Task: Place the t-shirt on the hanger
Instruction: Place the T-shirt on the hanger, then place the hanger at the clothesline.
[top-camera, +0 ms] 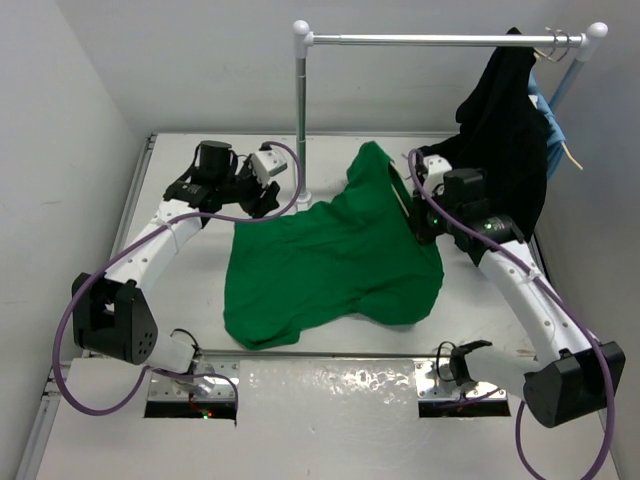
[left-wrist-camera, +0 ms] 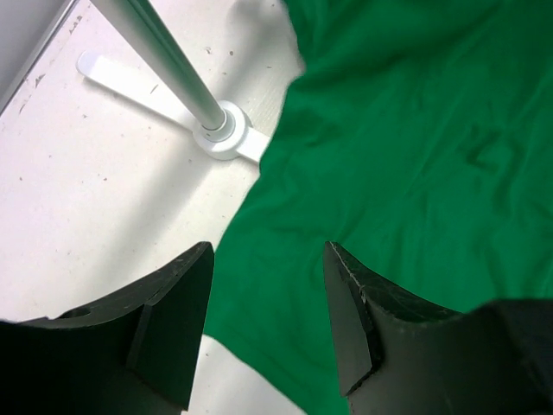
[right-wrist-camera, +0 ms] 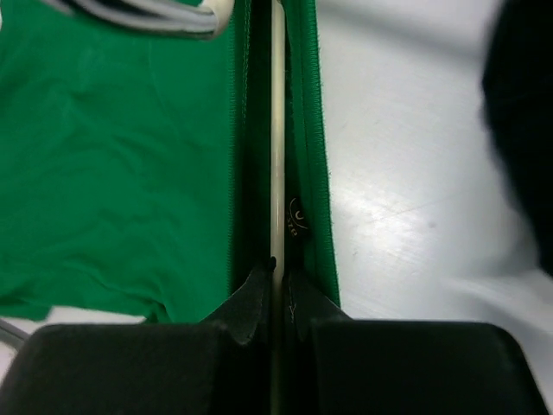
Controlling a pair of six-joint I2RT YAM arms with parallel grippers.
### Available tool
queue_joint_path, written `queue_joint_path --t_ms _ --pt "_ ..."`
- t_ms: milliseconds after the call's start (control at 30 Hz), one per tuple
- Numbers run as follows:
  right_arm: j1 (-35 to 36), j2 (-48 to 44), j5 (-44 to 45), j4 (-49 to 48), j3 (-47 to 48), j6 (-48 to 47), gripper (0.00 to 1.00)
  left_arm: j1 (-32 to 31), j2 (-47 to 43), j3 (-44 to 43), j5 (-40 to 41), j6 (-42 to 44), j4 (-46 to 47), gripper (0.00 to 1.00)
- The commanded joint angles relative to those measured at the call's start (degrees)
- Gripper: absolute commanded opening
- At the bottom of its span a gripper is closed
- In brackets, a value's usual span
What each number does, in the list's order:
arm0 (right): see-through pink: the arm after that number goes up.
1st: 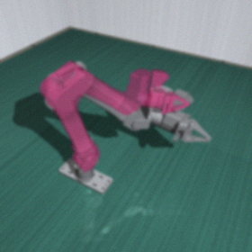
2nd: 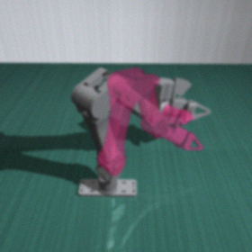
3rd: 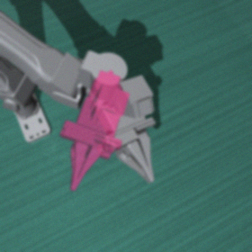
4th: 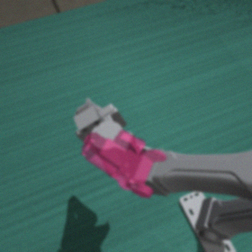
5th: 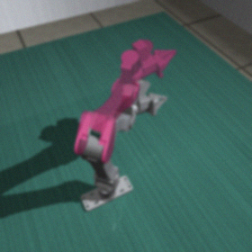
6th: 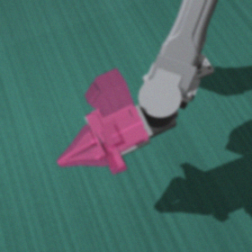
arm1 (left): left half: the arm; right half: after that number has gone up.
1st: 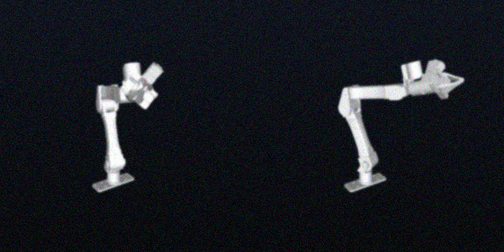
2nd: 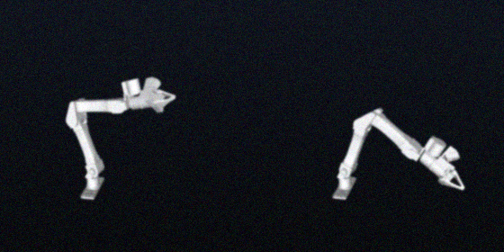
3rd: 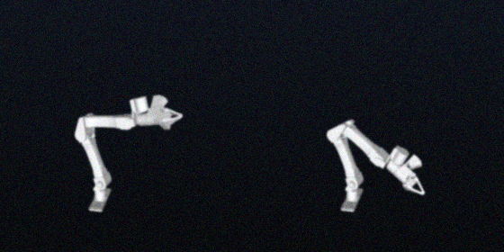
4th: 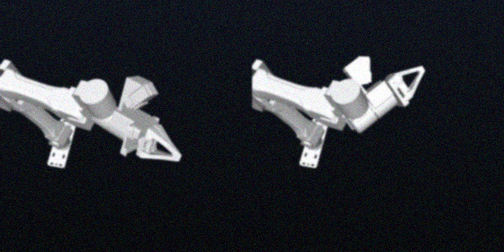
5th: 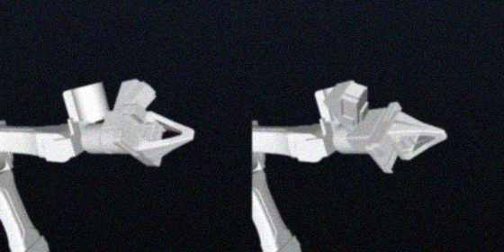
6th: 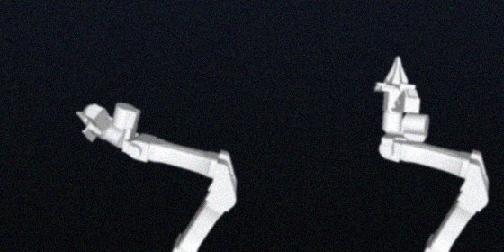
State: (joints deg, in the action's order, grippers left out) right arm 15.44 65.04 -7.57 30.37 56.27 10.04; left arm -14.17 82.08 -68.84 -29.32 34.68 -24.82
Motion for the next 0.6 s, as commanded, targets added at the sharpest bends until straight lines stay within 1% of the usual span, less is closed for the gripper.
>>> queue_joint_path --t_ms 0,100,233,300,400,500,567 --pt "-1.47 1.31 1.07 -0.58 7.61 -1.60 0.00 0.11 -2.28 0.37 -1.53 0.74 0.21 0.51" --pt "-2.26 4.64 1.77 2.49 15.33 -2.57 0.00 0.11 -2.98 0.90 -1.44 1.10 0.30 0.51" --pt "-5.76 9.14 1.34 4.34 22.90 -2.57 0.00 0.11 -3.77 1.43 -1.00 1.45 0.56 0.50" --pt "-6.39 10.54 1.24 4.87 25.80 -2.48 0.00 0.11 -4.04 1.69 -0.83 1.89 0.65 0.50" --pt "-7.35 13.18 2.03 5.66 33.61 -2.31 0.00 0.11 -4.21 2.04 -0.56 2.41 0.74 0.50" --pt "-7.62 15.38 2.21 5.40 38.63 -2.13 0.00 0.11 -4.21 2.66 -0.39 2.85 1.35 0.50" --pt "-7.71 15.39 2.12 5.05 39.00 -2.13 0.00 0.11 -4.30 3.36 -0.12 2.77 1.62 0.50"
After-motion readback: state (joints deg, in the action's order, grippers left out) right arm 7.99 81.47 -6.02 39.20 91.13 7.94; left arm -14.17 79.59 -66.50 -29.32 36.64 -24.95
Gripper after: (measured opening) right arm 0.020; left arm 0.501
